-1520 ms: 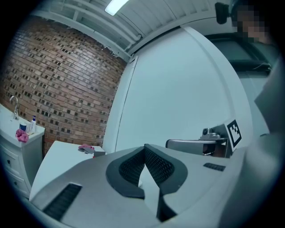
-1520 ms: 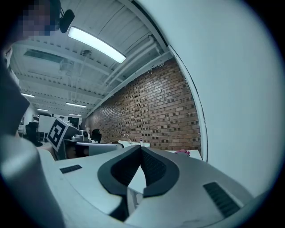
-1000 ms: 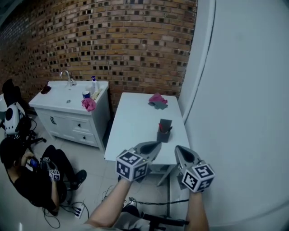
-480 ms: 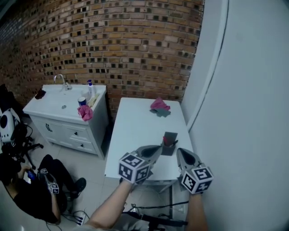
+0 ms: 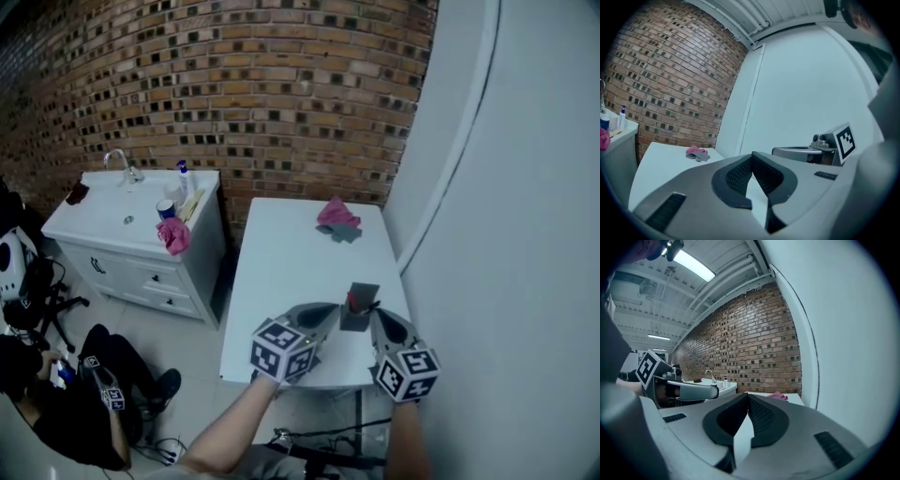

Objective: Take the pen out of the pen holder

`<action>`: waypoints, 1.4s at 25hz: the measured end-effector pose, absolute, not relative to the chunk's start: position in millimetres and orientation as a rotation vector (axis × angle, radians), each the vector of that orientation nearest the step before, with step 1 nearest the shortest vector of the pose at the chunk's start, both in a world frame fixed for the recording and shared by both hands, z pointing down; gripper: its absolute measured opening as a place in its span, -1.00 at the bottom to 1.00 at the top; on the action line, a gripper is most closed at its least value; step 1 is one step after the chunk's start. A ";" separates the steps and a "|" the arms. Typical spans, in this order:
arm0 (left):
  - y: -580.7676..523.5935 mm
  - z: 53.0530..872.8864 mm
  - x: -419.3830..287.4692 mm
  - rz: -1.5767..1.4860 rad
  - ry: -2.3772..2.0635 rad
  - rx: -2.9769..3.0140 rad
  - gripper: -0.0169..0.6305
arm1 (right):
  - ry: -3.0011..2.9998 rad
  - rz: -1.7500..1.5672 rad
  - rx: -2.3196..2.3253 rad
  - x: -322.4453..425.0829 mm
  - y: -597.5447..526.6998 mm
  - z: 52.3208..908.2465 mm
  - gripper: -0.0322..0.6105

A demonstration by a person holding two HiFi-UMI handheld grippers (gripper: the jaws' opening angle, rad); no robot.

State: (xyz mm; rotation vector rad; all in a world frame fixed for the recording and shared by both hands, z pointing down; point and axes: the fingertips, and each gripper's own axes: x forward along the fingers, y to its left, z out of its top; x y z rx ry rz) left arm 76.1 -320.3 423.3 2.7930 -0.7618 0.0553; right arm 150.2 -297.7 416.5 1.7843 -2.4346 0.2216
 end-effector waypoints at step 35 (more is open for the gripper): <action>-369.8 500.8 73.7 0.206 -0.926 2.644 -0.92 | -2.253 0.364 1.699 162.0 -392.9 529.7 -0.70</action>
